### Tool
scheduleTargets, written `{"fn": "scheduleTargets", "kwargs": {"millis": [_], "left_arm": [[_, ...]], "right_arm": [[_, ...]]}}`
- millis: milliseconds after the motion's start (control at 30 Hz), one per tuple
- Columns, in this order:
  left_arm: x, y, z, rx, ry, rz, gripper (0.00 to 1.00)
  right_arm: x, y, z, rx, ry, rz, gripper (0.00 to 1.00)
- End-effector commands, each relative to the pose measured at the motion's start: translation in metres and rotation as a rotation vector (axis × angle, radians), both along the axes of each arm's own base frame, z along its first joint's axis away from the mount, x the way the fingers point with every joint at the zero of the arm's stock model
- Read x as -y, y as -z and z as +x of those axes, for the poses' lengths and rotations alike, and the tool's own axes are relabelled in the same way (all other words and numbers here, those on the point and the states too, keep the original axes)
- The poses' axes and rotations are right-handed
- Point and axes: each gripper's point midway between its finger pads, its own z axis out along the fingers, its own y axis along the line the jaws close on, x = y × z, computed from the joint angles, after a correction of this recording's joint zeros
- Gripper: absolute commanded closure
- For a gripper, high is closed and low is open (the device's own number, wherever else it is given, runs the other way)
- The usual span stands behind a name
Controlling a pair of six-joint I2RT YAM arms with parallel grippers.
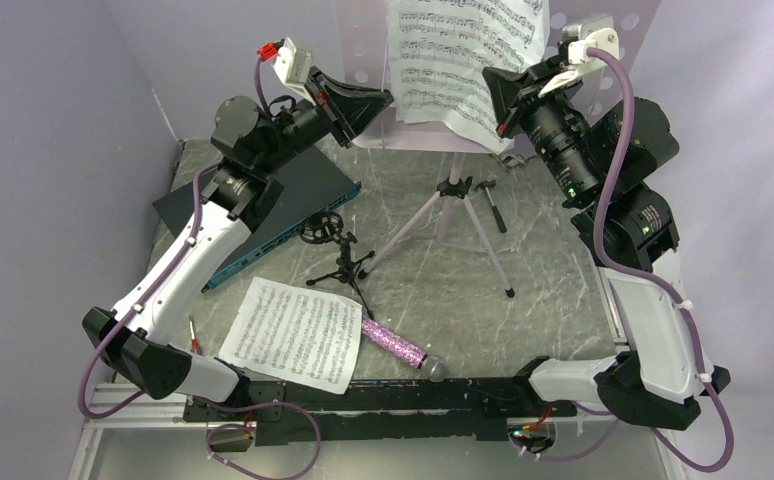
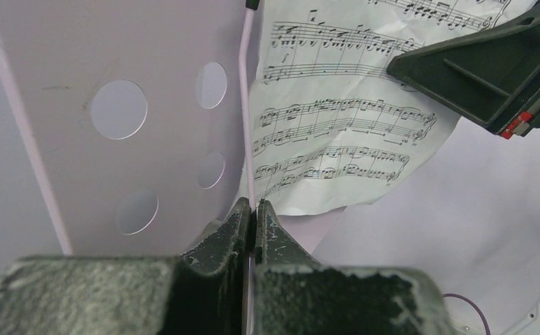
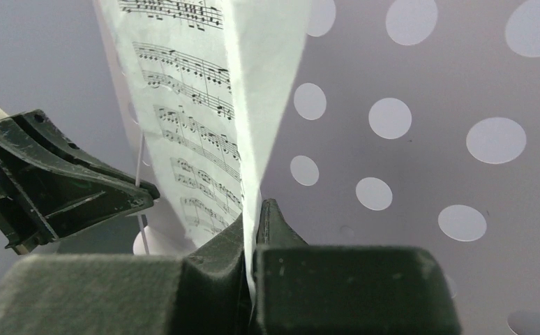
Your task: Set up the instrument practice props
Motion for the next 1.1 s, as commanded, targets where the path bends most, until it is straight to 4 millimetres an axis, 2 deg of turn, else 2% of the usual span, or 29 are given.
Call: {"fn": "scheduleTargets", "kwargs": {"millis": [0,167,333,1067], "left_arm": [[-0.012,-0.024,-0.015,0.051,-0.008,-0.058,0.97],[-0.012,-0.025,-0.017,0.065,0.001,-0.062,0.97],[-0.013,-0.026,-0.021,0.107,0.006,-0.068,0.97],[-0.011,-0.028,-0.028,0.129,0.031,-0.051,0.97]], "right_arm": [[0.017,-0.018,-0.008,0.050,0.050,0.079,1.00],[0.022,-0.017,-0.005,0.046,0.078,0.090,1.00],[0.015,-0.019,-0.002,0.041,0.060,0.078,1.00],[-0.050,-0.003,0.016,-0.011,-0.175,0.004,1.00]]}}
